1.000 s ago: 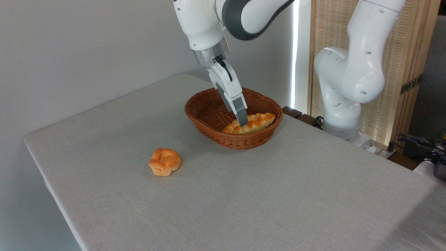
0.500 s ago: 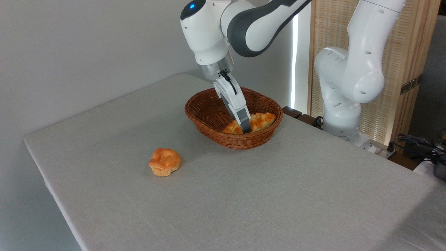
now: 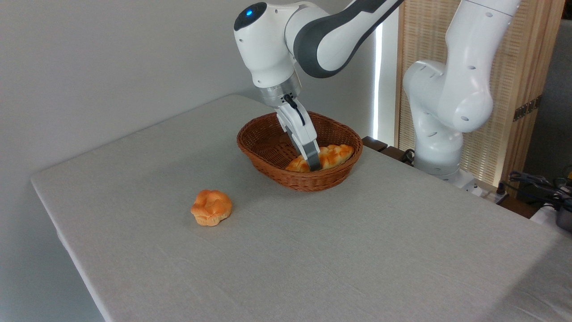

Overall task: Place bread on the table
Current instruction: 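Lift the croissant out of the basket and carry it toward the round roll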

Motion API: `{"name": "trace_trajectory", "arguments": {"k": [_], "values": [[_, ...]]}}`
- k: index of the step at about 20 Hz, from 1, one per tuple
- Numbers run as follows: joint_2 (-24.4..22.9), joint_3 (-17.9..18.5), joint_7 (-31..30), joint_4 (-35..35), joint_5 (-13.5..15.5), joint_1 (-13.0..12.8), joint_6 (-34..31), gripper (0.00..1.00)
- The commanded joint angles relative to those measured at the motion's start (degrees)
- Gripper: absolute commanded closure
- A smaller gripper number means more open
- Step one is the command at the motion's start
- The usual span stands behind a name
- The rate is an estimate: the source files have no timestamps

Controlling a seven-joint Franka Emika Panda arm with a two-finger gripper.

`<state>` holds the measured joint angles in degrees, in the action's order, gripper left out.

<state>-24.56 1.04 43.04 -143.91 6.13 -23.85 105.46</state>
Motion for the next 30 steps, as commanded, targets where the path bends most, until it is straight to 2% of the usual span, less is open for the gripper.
{"name": "trace_trajectory", "arguments": {"k": [1, 5, 9, 11, 14, 16, 18, 20, 23, 24, 25, 27, 30], "values": [[0.0, 0.4, 1.2, -0.8, 0.7, -0.6, 0.6, 0.97], [-0.1, 0.5, 1.0, 1.1, 0.7, -0.5, -0.8, 0.97], [-0.1, 0.6, 0.6, 8.1, 1.2, -0.6, -9.4, 0.97], [0.0, 0.7, 0.6, 13.0, 3.8, -0.5, -15.6, 0.97], [0.1, 1.2, 0.7, 17.2, 4.8, -0.5, -17.8, 0.97], [0.9, 1.3, 0.8, 18.6, 4.2, -0.5, -17.0, 0.91], [2.8, 2.4, 0.5, 21.0, 3.5, -0.2, -14.6, 0.91], [5.0, 6.5, 0.5, 24.3, 2.9, -0.2, -11.6, 0.91], [7.9, 10.2, 0.8, 27.0, 2.7, -0.1, -8.8, 0.91], [9.9, 11.1, 1.0, 28.3, 1.8, -0.2, -7.2, 0.90], [11.9, 11.8, 0.6, 29.4, -1.0, -0.6, -5.9, 0.89], [14.3, 13.7, 0.6, 30.4, -4.5, -2.1, -4.9, 0.88], [16.9, 14.6, 0.5, 30.4, -5.1, -2.5, -0.4, 0.87]]}}
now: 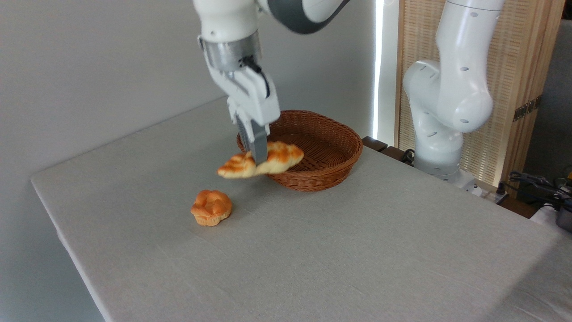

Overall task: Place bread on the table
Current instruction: 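Lift the croissant out of the basket and carry it toward the round roll, then lower the croissant onto the table beside the round roll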

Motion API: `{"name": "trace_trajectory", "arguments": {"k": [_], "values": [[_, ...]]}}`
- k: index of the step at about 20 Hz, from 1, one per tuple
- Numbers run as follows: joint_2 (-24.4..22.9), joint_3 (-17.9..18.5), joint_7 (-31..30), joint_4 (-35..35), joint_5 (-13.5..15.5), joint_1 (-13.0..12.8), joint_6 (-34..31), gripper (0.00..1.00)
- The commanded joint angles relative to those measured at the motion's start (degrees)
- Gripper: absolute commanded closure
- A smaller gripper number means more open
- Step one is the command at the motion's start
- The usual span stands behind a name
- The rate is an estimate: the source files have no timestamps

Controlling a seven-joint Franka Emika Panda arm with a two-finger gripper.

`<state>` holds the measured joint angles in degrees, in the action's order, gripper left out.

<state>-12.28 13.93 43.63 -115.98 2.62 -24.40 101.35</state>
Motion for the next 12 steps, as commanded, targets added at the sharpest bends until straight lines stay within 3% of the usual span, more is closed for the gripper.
{"name": "trace_trajectory", "arguments": {"k": [1, 3, 9, 12], "values": [[5.9, 2.1, -0.2, 2.5, -1.4, -2.0, 5.7, 0.87], [8.4, 2.3, -0.8, 2.4, -1.1, -2.0, 9.0, 0.81], [13.4, 2.3, -1.4, 2.3, -1.1, -2.3, 11.8, 0.81], [14.9, 2.4, -2.3, 2.3, -0.7, -2.2, 13.4, 0.74]]}}
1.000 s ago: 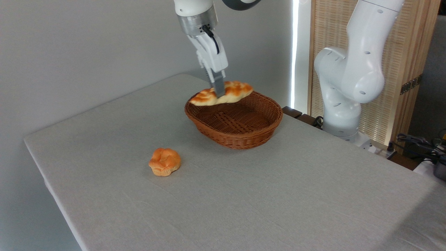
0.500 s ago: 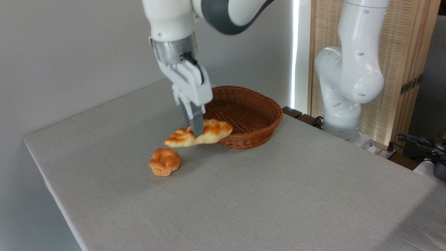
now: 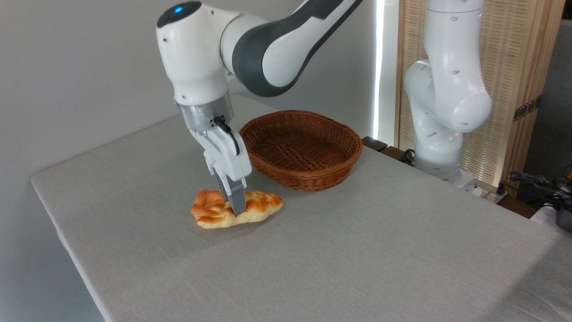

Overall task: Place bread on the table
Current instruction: 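Lower the croissant onto the table beside the round roll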

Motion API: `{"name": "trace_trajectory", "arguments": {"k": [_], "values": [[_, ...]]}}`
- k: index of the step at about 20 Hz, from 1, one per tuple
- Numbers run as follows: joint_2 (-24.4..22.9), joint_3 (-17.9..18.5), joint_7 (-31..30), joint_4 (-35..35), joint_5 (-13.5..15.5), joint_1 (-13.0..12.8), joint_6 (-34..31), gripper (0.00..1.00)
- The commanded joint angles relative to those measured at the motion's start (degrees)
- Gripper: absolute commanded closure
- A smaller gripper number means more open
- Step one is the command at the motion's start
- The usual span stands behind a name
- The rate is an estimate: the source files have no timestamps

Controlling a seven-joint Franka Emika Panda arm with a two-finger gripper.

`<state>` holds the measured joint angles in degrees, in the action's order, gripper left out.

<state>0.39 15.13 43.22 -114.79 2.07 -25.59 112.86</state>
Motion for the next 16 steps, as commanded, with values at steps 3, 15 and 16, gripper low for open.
{"name": "trace_trajectory", "arguments": {"k": [3, 15, 16], "values": [[3.7, 1.2, -3.9, 1.1, 0.2, -0.6, 3.2, 0.55], [2.3, 2.9, -5.2, 1.3, -0.5, -0.3, 2.5, 0.00], [2.3, 2.9, -5.2, 1.3, -0.5, -0.3, 2.5, 0.00]]}}
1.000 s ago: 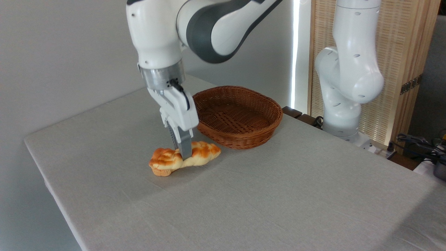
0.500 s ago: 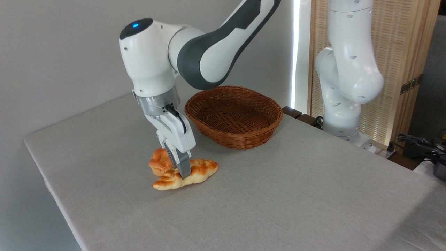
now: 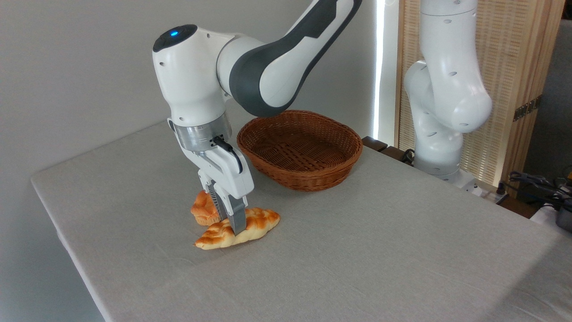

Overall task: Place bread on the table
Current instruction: 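Lower the croissant onto the table beside the round roll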

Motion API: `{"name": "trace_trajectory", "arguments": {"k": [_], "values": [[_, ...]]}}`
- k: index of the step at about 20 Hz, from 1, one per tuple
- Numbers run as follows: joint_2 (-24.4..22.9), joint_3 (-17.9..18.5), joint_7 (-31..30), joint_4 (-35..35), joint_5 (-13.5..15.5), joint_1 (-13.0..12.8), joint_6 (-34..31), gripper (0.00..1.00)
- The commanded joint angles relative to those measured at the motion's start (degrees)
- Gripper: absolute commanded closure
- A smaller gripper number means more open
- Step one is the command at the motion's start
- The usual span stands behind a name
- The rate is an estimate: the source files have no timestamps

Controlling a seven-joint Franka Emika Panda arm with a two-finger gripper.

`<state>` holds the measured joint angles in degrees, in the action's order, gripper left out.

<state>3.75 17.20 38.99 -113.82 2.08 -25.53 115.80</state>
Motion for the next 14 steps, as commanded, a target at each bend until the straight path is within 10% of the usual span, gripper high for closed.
{"name": "trace_trajectory", "arguments": {"k": [1, 14], "values": [[-1.0, 0.8, -1.0, 0.3, -0.5, -0.3, -0.5, 0.00], [-3.7, 0.2, -1.3, 0.7, -0.5, 1.1, -1.4, 0.00]]}}
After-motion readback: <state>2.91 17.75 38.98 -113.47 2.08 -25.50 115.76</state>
